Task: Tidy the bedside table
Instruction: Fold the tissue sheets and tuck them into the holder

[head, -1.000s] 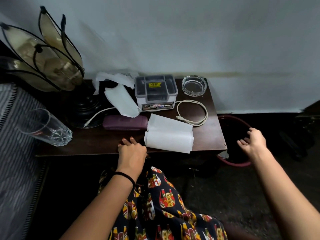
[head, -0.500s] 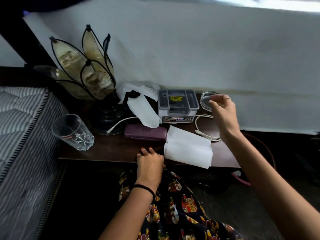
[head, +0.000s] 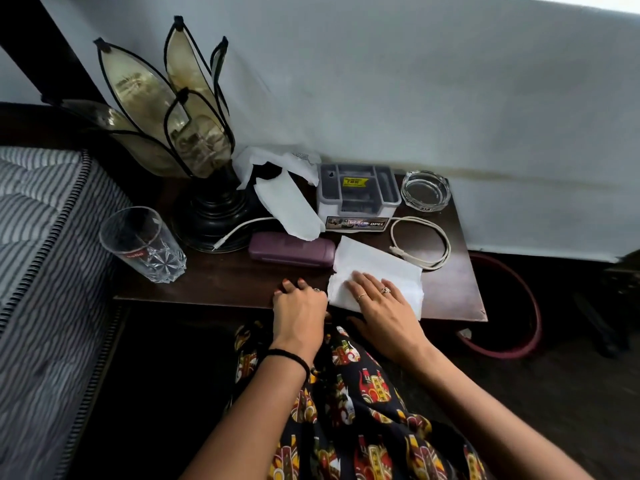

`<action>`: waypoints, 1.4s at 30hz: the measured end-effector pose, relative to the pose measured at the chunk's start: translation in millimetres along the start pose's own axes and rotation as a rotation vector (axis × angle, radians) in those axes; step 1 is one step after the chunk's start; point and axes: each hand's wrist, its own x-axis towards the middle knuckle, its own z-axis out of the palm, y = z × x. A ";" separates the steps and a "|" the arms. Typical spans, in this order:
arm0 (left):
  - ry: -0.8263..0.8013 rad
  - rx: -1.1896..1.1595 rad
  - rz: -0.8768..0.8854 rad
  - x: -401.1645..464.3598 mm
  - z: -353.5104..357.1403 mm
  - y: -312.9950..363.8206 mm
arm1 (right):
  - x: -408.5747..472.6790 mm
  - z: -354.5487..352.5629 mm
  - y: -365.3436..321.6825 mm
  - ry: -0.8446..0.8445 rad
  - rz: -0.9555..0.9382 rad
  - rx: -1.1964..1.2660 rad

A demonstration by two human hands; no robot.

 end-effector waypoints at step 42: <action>-0.259 -2.078 -0.076 -20.3 -29.8 -1.3 | 4.2 -80.3 22.7 -0.233 0.176 1.253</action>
